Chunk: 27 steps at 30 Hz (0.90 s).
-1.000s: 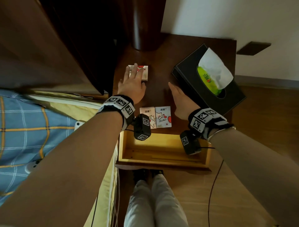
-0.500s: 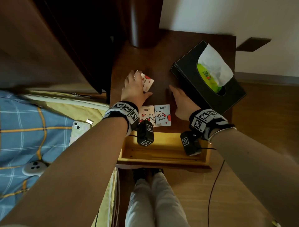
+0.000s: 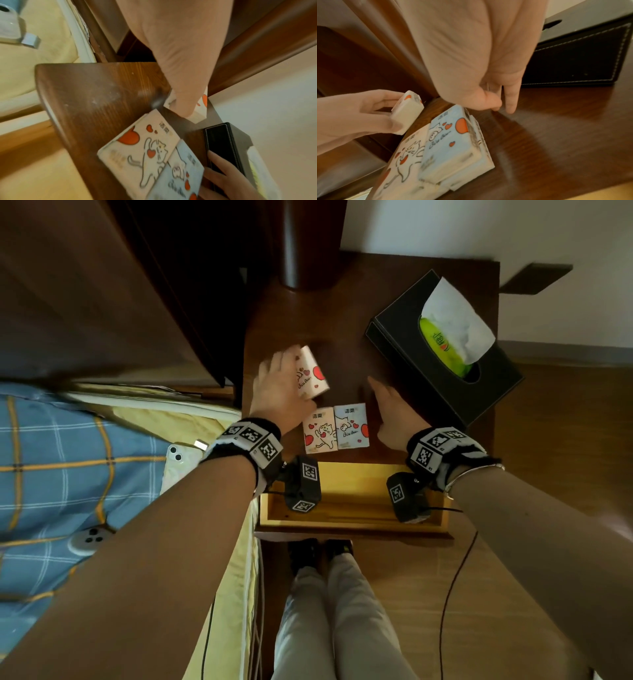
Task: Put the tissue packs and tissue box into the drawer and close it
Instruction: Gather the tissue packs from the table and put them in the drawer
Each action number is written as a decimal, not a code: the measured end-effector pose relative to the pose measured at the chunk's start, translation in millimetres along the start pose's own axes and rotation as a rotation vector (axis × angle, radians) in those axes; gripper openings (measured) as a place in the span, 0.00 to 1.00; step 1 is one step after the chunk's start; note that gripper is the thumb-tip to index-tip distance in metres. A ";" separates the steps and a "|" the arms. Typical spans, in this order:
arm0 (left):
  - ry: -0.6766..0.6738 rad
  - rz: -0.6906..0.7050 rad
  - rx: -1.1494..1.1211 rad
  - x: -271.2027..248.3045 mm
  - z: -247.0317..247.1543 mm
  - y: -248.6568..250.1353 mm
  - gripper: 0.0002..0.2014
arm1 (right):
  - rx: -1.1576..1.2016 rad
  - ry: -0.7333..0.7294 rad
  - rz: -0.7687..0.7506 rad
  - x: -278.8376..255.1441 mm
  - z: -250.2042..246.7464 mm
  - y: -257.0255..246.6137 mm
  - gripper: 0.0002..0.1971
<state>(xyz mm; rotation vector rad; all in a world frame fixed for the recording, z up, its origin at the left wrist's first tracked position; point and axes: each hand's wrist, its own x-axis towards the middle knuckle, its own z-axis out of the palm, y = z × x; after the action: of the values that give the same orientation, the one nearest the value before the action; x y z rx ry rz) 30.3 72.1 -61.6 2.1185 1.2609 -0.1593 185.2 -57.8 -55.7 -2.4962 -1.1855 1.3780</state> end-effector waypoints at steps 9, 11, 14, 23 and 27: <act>-0.167 0.163 0.146 -59.5 23.6 10.8 0.44 | 0.062 0.060 0.017 -29.7 7.1 -3.3 0.46; -0.177 0.158 0.164 -64.0 29.1 8.9 0.44 | 0.075 0.062 0.026 -33.2 9.0 -1.9 0.46; -0.219 0.116 0.167 -67.5 33.6 7.7 0.50 | 0.095 0.058 0.045 -37.4 12.0 1.0 0.45; -0.082 -0.223 -0.268 -76.0 40.3 -0.4 0.43 | 0.316 0.062 0.136 -35.2 25.1 0.6 0.31; -0.199 -0.290 -0.268 -73.3 49.0 2.0 0.30 | 0.374 0.014 0.101 -22.4 39.7 -3.6 0.30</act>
<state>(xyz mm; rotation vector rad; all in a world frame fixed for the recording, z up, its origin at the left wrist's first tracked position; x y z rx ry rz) 3.9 -11.8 -68.2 1.6452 1.3790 -0.3011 146.7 -81.6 -62.5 -2.3197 -0.7238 1.4451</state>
